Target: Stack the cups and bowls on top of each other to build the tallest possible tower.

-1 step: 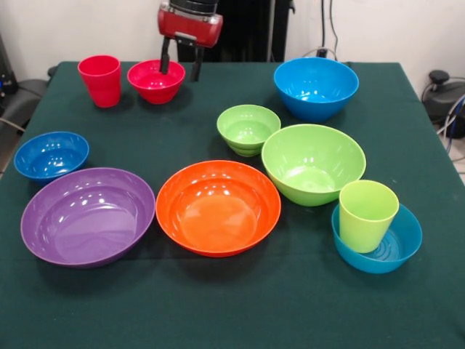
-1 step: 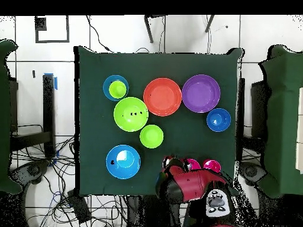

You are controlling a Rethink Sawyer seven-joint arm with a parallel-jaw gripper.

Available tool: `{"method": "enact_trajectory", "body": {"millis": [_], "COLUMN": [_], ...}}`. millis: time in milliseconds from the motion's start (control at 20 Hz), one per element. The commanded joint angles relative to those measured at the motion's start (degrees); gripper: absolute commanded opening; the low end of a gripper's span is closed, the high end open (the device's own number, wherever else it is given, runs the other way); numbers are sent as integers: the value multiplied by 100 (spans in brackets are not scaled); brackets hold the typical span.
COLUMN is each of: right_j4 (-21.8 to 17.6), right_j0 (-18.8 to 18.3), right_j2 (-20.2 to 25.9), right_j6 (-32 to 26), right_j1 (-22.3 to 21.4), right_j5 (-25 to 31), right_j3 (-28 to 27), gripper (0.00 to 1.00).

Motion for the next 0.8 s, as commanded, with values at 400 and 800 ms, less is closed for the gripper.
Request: {"method": "enact_trajectory", "body": {"millis": [400,800], "right_j4": [-496,-572], "right_j0": [-333,-617], "right_j2": [983,1324], "right_j6": [-66,-96], "right_j1": [116,253], "right_j5": [84,163], "right_j3": [-280,-1], "gripper": [100,100]}}
